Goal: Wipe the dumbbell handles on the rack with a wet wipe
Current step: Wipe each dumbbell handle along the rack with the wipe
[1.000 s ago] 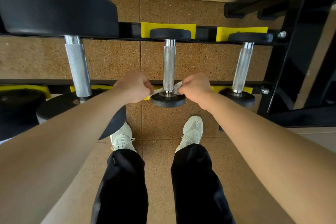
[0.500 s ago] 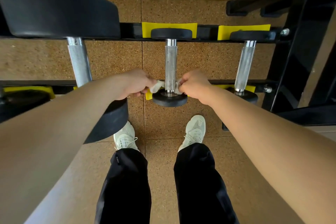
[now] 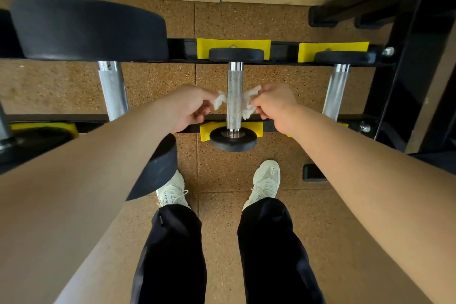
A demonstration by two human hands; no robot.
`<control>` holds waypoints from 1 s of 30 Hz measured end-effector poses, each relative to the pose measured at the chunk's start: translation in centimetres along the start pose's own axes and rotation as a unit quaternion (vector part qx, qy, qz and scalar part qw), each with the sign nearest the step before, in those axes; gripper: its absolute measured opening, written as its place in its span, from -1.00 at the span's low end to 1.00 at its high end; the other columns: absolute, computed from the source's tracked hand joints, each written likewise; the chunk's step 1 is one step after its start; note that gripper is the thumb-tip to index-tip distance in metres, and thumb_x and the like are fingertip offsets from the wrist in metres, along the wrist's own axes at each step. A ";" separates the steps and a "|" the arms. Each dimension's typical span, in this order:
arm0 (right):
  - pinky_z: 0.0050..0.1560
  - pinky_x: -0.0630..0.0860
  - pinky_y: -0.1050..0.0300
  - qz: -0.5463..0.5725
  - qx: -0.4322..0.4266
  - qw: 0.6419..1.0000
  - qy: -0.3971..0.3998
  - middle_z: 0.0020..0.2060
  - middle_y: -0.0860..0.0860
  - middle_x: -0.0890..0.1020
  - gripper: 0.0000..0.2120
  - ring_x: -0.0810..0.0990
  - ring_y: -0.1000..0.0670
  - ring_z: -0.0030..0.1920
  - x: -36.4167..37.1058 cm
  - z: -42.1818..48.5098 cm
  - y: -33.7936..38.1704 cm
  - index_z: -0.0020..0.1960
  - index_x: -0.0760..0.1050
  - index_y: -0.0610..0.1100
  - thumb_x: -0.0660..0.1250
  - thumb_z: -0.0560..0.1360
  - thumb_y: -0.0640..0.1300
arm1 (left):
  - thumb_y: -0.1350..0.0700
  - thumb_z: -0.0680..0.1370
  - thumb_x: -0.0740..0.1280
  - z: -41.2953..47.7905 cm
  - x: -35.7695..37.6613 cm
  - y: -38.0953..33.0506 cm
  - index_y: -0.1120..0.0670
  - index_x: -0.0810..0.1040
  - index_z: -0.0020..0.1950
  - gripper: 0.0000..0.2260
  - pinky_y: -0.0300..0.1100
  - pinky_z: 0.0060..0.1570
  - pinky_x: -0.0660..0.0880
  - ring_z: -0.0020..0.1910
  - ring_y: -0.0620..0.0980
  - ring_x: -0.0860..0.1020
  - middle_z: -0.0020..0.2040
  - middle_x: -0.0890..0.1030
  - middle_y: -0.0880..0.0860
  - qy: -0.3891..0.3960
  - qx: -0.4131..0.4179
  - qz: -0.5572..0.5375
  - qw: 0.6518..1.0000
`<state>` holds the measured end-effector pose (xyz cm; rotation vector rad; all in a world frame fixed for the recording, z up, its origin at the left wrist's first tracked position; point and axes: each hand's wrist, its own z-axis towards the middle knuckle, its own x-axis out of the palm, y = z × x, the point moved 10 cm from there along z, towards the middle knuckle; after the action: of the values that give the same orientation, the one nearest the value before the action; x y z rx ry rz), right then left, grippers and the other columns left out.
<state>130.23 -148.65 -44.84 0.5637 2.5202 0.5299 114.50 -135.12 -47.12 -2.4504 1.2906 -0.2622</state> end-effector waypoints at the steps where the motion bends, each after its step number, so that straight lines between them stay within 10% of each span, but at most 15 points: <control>1: -0.42 0.45 0.25 0.011 0.001 1.000 -0.019 -0.15 -0.06 0.62 -0.75 0.54 0.07 -0.31 -0.8 0.2 -0.1 0.22 0.56 -0.23 0.35 0.55 -0.31 | 0.15 0.58 0.39 0.1 0.3 -0.5 0.13 0.64 0.11 -0.86 -0.27 -0.38 0.39 -0.28 -0.10 0.44 -0.16 0.55 0.04 -0.018 0.010 0.007 1.000; 9: -0.06 0.69 0.00 0.174 0.051 0.983 -0.009 0.03 -0.22 0.66 -0.66 0.65 -0.03 -0.20 1.4 0.8 1.1 0.27 0.53 -0.21 0.35 0.52 -0.40 | 0.19 0.59 0.35 -0.1 -0.3 -1.6 0.15 0.63 0.06 -0.90 -0.28 -0.32 0.44 -0.26 -0.10 0.49 -0.16 0.57 0.05 -0.069 0.001 -0.171 0.983; 16: -0.28 0.62 0.19 0.424 0.096 0.899 -0.055 -0.02 -0.19 0.68 -0.75 0.68 -0.03 -0.19 -0.7 1.0 0.9 0.19 0.55 -0.26 0.38 0.52 -0.36 | 0.19 0.59 0.36 -0.6 2.3 -3.1 0.16 0.58 -0.06 -0.95 -0.32 -0.45 0.39 -0.42 -0.13 0.45 -0.29 0.53 0.02 -0.109 -0.012 -0.206 0.972; 20: -0.23 0.63 0.18 0.366 0.081 0.927 -0.015 0.00 -0.15 0.68 -0.69 0.69 -0.05 -0.10 1.6 0.3 1.1 0.20 0.55 -0.17 0.39 0.49 -0.38 | 0.21 0.58 0.35 -1.5 1.9 -3.5 0.16 0.59 0.01 -0.94 -0.31 -0.42 0.44 -0.38 -0.10 0.47 -0.30 0.54 0.03 -0.106 0.001 -0.240 0.965; 25: -0.21 0.59 0.18 0.291 0.024 0.956 0.001 -0.10 -0.10 0.69 -0.80 0.67 -0.04 -0.12 1.7 0.3 2.1 -0.07 0.60 -0.10 0.33 0.52 -0.39 | 0.17 0.62 0.33 -3.4 1.8 -4.7 0.03 0.58 -0.06 -0.90 -0.24 -0.18 0.48 -0.22 -0.13 0.52 -0.15 0.59 -0.03 -0.059 0.136 -0.059 0.987; 30: -0.08 0.63 0.12 0.240 -0.016 0.970 0.042 -0.06 -0.12 0.72 -0.77 0.69 -0.08 -0.09 1.5 -0.3 1.9 0.08 0.64 -0.15 0.30 0.53 -0.36 | 0.07 0.62 0.37 -4.9 3.8 -4.9 -0.03 0.62 -0.08 -0.91 -0.33 -0.32 0.49 -0.31 -0.16 0.53 -0.22 0.61 -0.12 -0.087 0.229 0.170 0.955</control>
<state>129.44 -146.48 -44.26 1.1725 2.4436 0.7767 118.75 -136.86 -40.67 -1.7926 1.3666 -0.2190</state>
